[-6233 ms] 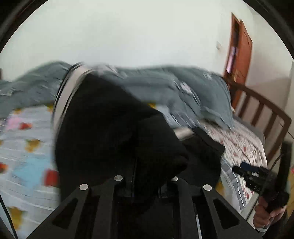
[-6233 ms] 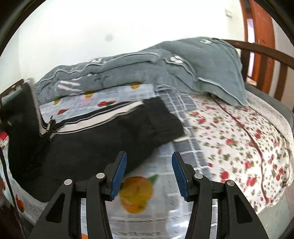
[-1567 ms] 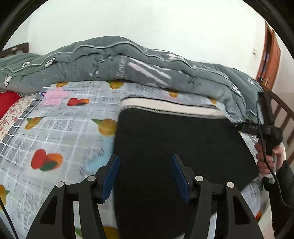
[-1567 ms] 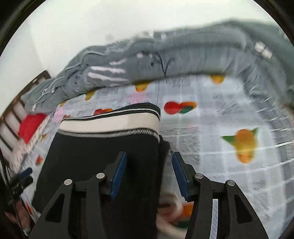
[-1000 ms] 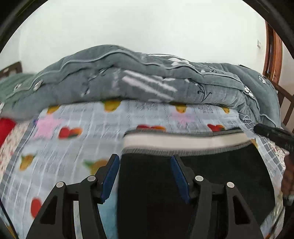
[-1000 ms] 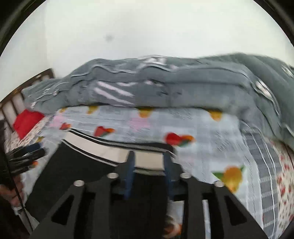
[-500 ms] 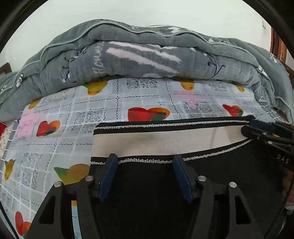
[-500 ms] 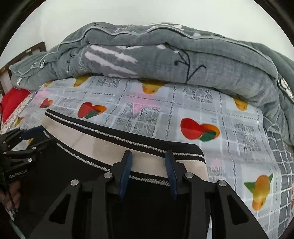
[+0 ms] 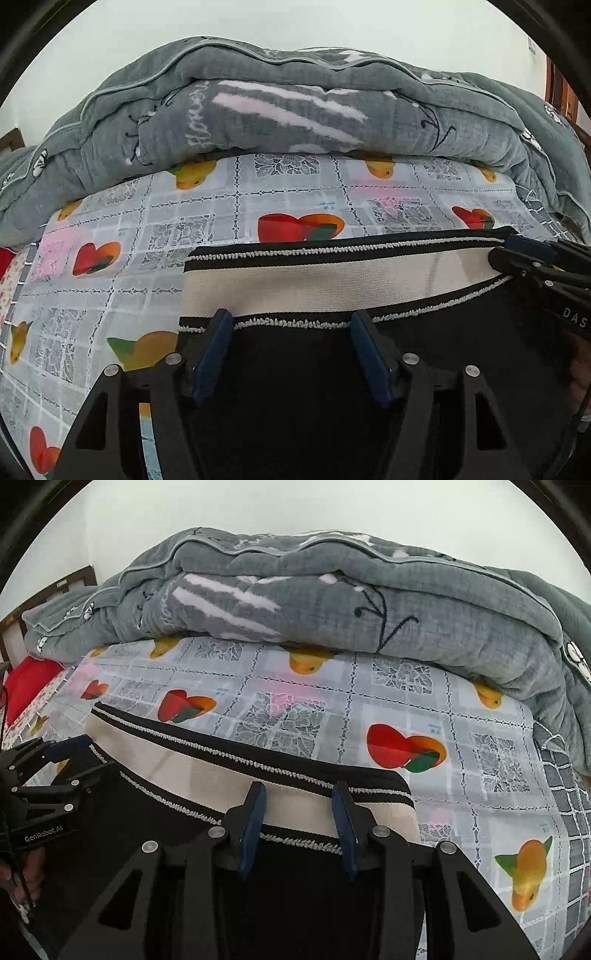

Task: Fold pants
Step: 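Grasp the striped waistband with both grippers side by side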

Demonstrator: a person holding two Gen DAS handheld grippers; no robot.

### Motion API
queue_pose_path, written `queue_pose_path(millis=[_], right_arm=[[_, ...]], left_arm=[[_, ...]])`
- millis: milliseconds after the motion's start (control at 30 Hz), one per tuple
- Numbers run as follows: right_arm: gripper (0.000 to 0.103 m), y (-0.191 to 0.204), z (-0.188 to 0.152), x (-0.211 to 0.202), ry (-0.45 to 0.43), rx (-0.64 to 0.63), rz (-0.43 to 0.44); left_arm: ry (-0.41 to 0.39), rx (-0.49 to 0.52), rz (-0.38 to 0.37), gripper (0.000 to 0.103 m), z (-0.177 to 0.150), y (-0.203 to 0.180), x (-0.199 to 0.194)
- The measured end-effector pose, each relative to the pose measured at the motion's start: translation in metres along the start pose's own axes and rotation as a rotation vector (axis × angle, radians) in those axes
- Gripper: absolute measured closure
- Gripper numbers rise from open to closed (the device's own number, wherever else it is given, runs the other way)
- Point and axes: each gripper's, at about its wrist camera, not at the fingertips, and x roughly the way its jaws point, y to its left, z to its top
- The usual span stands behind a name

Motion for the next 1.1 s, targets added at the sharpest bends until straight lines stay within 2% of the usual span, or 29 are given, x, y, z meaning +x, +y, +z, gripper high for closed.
queue_pose_path(millis=[1100], right_arm=[[0.064,-0.0019,0.0001,0.0007,0.001,0.015,0.014]], left_arm=[[0.002,0.024,0.018,0.032,0.0011,-0.0033,0.0041]])
